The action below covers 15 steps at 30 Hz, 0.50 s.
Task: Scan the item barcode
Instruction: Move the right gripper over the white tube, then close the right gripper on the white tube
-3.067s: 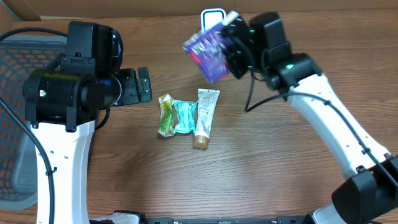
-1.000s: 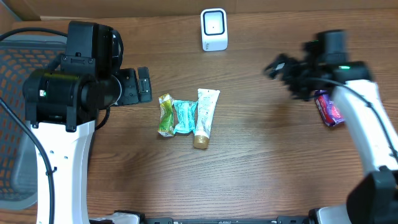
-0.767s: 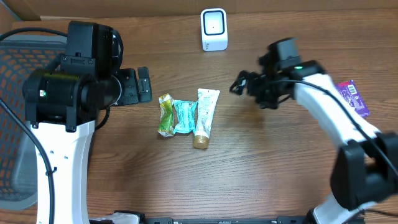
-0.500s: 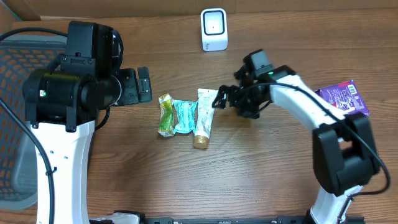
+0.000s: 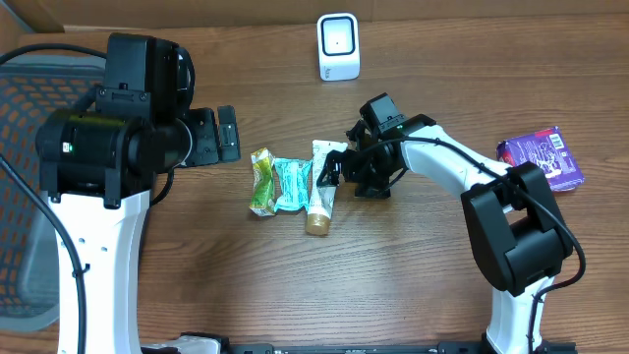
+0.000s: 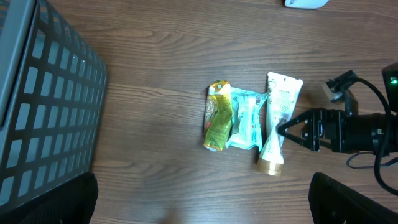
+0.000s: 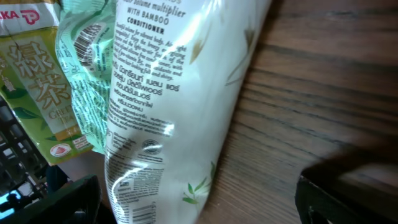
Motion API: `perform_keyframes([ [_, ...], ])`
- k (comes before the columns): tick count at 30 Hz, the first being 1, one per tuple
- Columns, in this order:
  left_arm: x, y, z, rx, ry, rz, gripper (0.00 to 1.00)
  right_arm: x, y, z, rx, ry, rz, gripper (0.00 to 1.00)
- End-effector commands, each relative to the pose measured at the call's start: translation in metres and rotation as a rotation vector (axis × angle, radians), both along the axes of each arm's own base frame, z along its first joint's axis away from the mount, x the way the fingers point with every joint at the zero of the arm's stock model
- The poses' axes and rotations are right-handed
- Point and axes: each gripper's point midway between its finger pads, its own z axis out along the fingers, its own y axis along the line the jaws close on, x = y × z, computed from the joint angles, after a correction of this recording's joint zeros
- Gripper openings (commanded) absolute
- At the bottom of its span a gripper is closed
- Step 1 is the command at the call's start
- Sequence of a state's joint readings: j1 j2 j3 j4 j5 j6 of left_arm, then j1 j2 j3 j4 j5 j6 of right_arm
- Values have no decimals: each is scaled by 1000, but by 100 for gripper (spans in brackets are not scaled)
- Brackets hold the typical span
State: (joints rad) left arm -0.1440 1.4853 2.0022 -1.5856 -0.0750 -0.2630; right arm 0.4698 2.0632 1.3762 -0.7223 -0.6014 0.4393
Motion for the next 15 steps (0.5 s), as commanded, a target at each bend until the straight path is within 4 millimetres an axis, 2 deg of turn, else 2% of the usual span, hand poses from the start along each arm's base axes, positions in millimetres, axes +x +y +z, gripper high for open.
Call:
perform_keyframes([
  [1, 0, 0, 2, -6, -6, 13, 99, -5, 4, -12, -38, 39, -29, 99],
  [3, 0, 0, 1, -6, -6, 13, 100, -5, 2, -17, -87, 35, -57, 92],
  [6, 0, 0, 1, -6, -6, 13, 100, -2, 0, -19, -123, 10, -67, 72],
  [9, 0, 0, 2, -6, -6, 13, 100, 10, -12, -6, -198, -42, -94, 72],
  [12, 0, 0, 1, -6, -6, 13, 100, 26, -29, 24, -299, -144, -103, 73],
  [15, 0, 0, 1, -6, -6, 13, 100, 30, -23, 59, -280, -223, -55, 74],
])
